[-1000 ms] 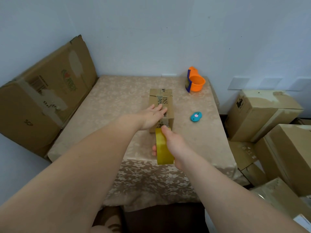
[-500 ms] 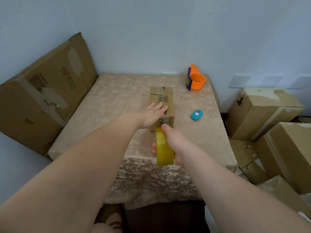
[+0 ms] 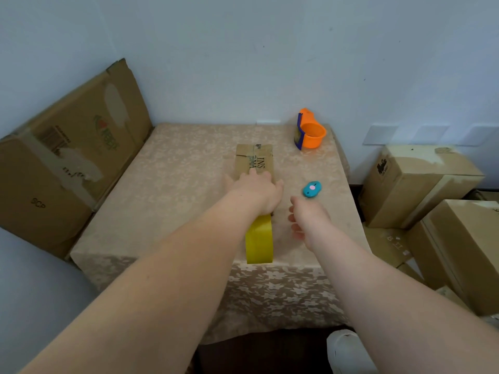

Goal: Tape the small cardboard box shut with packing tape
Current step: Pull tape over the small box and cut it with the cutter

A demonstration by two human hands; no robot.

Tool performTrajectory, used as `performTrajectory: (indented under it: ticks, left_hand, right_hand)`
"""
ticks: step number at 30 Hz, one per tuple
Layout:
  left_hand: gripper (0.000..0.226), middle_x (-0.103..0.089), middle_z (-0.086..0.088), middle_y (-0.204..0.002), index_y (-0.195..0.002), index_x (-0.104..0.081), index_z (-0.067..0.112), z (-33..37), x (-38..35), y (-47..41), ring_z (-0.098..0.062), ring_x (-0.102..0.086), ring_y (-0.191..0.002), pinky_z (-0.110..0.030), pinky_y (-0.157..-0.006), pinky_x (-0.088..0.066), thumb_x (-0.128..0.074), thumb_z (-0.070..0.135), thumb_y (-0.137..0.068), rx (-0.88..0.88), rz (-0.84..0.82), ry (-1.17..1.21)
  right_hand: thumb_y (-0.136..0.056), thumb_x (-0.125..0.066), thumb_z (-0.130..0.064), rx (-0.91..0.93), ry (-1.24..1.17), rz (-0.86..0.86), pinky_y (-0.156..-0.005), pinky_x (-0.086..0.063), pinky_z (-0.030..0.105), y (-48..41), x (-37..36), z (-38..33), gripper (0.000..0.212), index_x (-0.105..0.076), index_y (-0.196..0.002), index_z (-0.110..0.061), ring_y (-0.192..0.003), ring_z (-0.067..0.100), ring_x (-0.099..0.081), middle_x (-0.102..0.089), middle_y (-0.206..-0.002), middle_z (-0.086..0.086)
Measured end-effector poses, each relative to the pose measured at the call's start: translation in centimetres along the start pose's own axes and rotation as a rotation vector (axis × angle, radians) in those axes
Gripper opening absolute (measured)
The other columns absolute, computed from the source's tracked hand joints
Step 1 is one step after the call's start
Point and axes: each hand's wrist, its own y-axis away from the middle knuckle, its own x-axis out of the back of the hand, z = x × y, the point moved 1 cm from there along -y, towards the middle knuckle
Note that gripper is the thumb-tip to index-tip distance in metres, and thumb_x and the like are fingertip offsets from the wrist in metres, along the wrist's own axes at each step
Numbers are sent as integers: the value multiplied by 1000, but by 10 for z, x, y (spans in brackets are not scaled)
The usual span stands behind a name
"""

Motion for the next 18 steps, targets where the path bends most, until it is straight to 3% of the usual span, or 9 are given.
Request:
performTrajectory:
  ticks: [2,4,6,8,11,15,18]
  left_hand:
    - [63,-22,-15,-153,-141,-28,15,6,-5,0,-34,-24,-138,-63,-109,-9,-16,52,-91,38,29,-25]
    - [69,-10,-15,-156,-146,-17,14,13,-8,2,-35,-13,-142,-63,-110,-2,-20,54,-90,66,29,-28]
    - [75,2,-14,-158,-148,-5,16,18,-9,4,-34,-1,-144,-64,-110,4,-22,58,-88,91,-14,-16]
    - [78,9,-13,-157,-148,1,16,19,-12,2,-34,5,-144,-65,-109,6,-23,60,-88,101,-45,13]
    - [77,15,-11,-157,-147,7,18,13,-14,1,-32,11,-144,-66,-108,6,-27,56,-89,76,-64,36]
    - [85,22,-6,-155,-145,14,21,5,-16,0,-27,18,-143,-65,-110,-2,-42,43,-84,29,-123,109]
    - [95,26,-5,-154,-145,16,21,2,-16,-1,-27,23,-141,-55,-114,-8,-51,37,-80,10,-169,187]
  right_hand:
    - [-85,-44,-28,101,208,57,-86,-48,35,-12,6,-3,37,-63,-105,-4,-104,38,-60,-65,-112,21]
    - [-88,-41,-22,210,430,78,-77,-38,29,-22,10,-6,35,-62,-109,-3,-109,38,-56,-62,-117,23]
    - [-88,-41,-21,286,564,100,-77,-37,31,-34,12,-9,34,-61,-111,-8,-113,38,-52,-59,-121,21]
    - [-88,-42,-22,359,650,126,-89,-40,35,-45,12,-12,37,-57,-120,-12,-122,38,-45,-51,-132,20]
    - [-89,-46,-20,424,797,123,-107,-31,40,-59,11,-13,49,-42,-138,-18,-135,37,-30,-31,-150,14]
    - [-89,-42,-12,463,1087,59,-107,-30,43,-74,11,-10,54,-34,-141,-21,-135,37,-26,-19,-154,9]
    - [-88,-38,-10,505,1196,86,-102,-36,43,-78,13,-5,47,-41,-134,-16,-127,37,-35,-27,-148,10]
